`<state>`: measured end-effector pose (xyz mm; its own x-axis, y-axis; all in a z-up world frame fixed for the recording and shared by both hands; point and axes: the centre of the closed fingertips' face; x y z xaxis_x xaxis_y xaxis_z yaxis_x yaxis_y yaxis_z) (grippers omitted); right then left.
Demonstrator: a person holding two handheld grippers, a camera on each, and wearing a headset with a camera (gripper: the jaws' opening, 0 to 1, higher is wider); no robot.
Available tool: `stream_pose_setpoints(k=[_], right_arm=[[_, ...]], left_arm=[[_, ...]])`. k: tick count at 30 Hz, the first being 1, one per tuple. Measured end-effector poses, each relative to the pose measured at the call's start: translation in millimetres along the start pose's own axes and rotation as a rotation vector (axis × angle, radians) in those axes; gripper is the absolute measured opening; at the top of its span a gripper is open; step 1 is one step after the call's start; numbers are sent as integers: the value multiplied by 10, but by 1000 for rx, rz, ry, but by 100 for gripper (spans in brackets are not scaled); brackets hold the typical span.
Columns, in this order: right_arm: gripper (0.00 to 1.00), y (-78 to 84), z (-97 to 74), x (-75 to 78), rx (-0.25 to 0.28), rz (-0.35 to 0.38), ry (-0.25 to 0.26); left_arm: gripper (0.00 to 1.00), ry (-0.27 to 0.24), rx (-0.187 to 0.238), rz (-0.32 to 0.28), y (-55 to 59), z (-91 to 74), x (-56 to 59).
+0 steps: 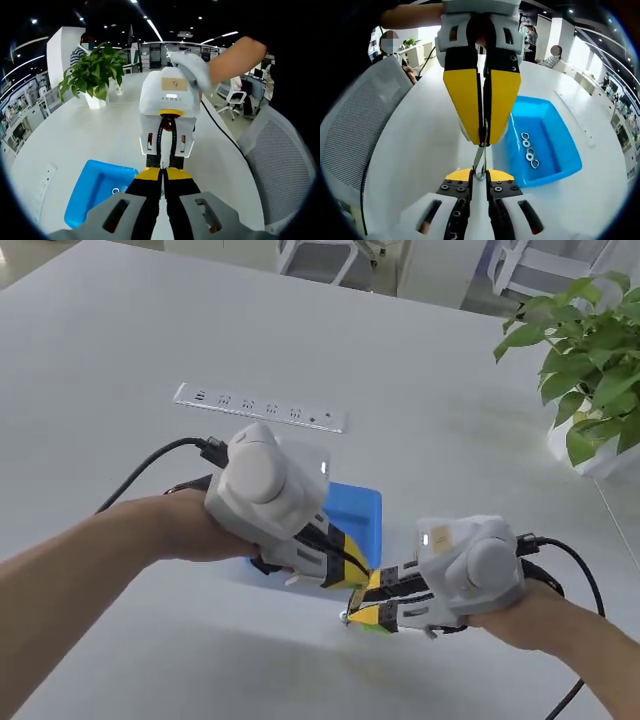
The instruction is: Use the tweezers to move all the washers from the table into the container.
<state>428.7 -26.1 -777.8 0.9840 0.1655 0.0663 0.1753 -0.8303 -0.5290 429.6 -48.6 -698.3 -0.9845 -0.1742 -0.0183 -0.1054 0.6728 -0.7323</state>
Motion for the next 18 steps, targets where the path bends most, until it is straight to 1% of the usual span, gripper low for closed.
stream_pose_setpoints(k=[6,18], right_arm=[[10,10,-3,-5,-8,-10,-5],[9,9,-6,-13,-2,11,-11]], left_arm=[[5,4,-3,2,4,12,15],[5,-1,-12,14,18,14,15]])
Point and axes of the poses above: the centre of the closed fingertips' face, and the gripper's own axes: z roughly forward along the fingers, x roughly to its right, y roughly out of its underside, and after that the axes turned 10 degrees about -x, right-handed
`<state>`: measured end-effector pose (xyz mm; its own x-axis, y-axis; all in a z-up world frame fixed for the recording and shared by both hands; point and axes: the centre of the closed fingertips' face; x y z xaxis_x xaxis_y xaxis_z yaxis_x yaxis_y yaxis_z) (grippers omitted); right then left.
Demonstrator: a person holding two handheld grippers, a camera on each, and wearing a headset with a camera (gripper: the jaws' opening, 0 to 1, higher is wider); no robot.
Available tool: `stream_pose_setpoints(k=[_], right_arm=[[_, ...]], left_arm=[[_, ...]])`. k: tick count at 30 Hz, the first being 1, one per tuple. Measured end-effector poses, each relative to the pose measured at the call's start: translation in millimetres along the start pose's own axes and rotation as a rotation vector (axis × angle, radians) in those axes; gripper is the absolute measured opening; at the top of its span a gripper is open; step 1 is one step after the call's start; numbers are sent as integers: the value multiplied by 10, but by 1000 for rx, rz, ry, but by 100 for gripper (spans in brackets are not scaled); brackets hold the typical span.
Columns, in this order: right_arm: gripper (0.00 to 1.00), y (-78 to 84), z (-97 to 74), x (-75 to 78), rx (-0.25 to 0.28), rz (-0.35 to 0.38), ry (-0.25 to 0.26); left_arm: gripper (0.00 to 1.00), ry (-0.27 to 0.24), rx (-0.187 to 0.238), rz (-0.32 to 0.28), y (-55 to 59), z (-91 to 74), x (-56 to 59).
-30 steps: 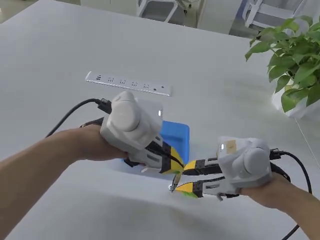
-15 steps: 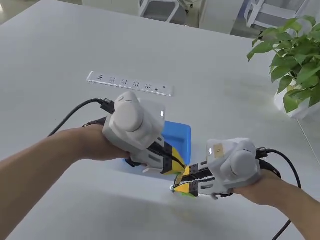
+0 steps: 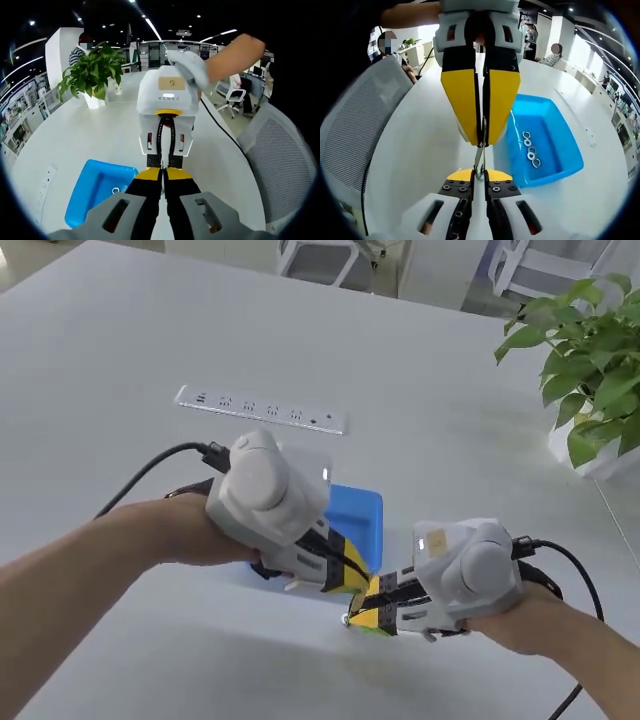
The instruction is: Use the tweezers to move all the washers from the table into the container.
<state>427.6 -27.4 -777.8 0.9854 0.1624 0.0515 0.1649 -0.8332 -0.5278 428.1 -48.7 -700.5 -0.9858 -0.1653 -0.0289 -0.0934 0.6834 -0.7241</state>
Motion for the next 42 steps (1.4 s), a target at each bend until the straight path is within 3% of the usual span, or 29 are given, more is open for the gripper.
stream_pose_setpoints(k=[9,20,33,42], right_arm=[[8,-7,-1,1,7,7,3],[8,0,-1,8,4,12,5],[8,-15,-60,65,1,19,25],[9,-66,-168,121,13,26,38]], left_arm=[[6,-2,-6,-2,11,-8,6],[20,-18,0,-16,59,-94,-22],[40,-54,24,-90,225,-241,-22],[64,-86,69,-161,275,-381,-45]])
Point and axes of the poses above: the centre of the closed fingertips' face, and the gripper's own axes: z roughly forward along the fingers, x roughly to its right, y roughly out of its underside, and after that the axes turned 10 degrees about -x, right-handed
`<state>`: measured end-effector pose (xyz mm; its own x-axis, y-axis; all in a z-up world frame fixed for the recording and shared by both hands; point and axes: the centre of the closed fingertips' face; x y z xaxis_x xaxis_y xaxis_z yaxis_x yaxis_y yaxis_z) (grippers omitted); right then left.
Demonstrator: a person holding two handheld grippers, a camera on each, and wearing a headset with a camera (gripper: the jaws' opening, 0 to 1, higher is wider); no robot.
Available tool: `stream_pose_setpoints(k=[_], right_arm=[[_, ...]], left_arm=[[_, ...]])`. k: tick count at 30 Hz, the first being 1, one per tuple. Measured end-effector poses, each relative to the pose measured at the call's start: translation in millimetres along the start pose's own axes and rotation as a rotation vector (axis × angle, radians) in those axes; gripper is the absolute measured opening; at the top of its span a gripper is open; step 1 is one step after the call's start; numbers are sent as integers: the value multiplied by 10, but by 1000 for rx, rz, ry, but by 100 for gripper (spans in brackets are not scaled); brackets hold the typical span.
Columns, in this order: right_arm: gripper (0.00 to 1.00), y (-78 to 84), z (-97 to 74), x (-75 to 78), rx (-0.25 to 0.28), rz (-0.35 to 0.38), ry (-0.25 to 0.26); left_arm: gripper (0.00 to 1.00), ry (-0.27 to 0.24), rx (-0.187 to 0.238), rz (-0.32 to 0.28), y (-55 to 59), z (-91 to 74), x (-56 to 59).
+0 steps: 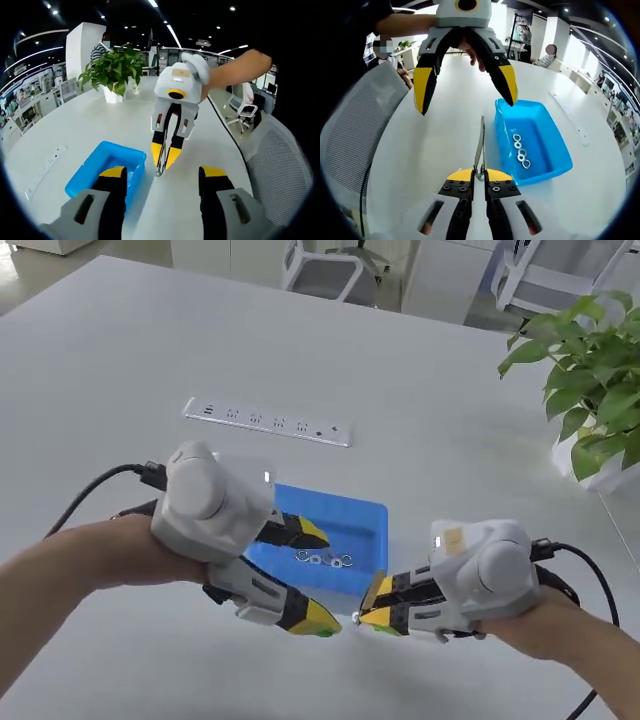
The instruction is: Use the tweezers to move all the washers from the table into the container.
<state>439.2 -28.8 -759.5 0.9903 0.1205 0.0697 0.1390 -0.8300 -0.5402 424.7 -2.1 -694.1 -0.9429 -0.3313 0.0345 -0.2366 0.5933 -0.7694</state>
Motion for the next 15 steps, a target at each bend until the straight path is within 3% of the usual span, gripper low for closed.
stream_pose_setpoints(k=[7,15], right_arm=[[9,-115,-108,37,16,-11,9],[9,-253,-223,126,25,-38,13]], left_arm=[[73,-39,36,-49,19,-125,-84],[82,-71,53,-96,63,-250,-96]])
Point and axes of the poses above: the centre of the closed fingertips' face, and the gripper's own axes: z roughly forward along the fingers, x roughly to its right, y roughly out of its underside, and after that the axes turned 10 degrees about -x, right-handed
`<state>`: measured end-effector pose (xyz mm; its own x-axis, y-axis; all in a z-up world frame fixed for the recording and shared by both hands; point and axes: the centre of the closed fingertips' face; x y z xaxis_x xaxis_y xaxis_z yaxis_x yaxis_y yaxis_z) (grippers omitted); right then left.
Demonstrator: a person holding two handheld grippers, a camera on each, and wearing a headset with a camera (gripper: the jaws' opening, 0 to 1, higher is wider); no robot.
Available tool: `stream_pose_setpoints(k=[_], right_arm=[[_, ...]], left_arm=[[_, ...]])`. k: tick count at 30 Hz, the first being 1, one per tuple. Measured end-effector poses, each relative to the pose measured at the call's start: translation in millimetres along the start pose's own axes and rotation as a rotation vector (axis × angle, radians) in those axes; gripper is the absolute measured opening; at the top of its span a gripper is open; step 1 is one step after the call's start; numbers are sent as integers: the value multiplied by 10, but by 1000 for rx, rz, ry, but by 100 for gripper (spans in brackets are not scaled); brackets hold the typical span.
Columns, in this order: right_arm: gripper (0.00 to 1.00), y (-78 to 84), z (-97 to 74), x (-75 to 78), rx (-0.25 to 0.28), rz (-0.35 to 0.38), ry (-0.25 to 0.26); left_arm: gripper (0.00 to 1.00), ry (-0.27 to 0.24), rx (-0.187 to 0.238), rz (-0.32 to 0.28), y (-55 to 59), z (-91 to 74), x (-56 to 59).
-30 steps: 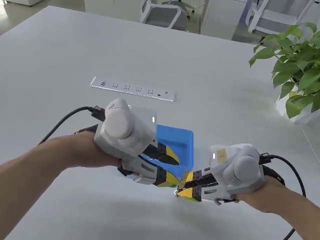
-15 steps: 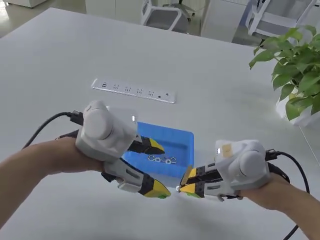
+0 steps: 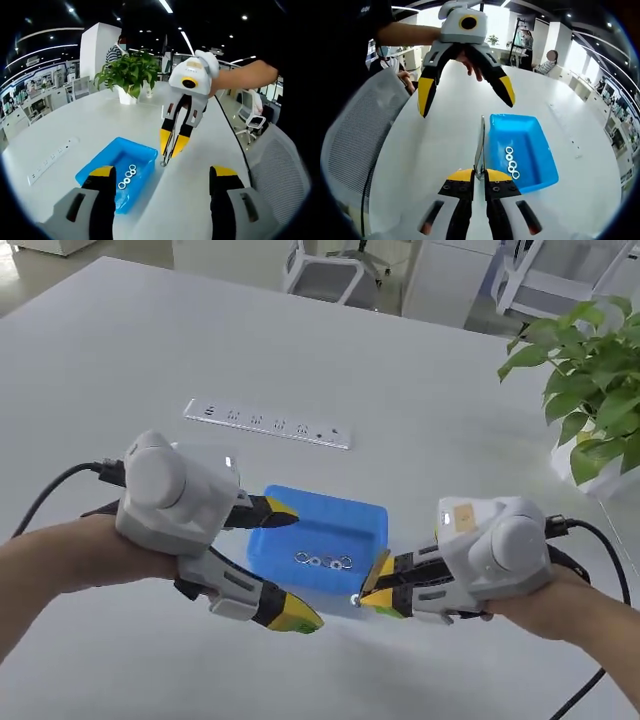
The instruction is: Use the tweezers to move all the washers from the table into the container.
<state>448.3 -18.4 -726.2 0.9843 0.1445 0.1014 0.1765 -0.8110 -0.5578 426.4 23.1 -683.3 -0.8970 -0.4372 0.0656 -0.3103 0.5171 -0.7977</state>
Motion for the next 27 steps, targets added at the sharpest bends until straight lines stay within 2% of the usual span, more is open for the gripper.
stream_pose_setpoints(k=[4,8,13,19,27], right_arm=[[9,-59,-45,73,5,-12,8],[9,-115,-63,146,11,-21,12],[9,-180,-53,257,16,-34,19],[9,-231,3,388,21,-45,26],[9,-285,139,533,25,-53,36]], left_arm=[[89,-27,6,-17,28,-53,-36],[92,-39,25,-48,23,-105,-62],[95,-49,25,-70,62,-137,-84],[99,-65,40,-102,89,-206,-112],[99,-100,42,-138,159,-311,-157]])
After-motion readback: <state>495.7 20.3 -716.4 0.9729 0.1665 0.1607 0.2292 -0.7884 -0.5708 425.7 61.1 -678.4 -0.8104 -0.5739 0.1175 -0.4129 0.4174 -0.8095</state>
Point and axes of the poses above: the centre of the closed fingertips' face, and the gripper's own axes: z roughly forward along the fingers, x roughly to its right, y roughly out of its underside, and after that the axes turned 10 degrees about -x, right-handed
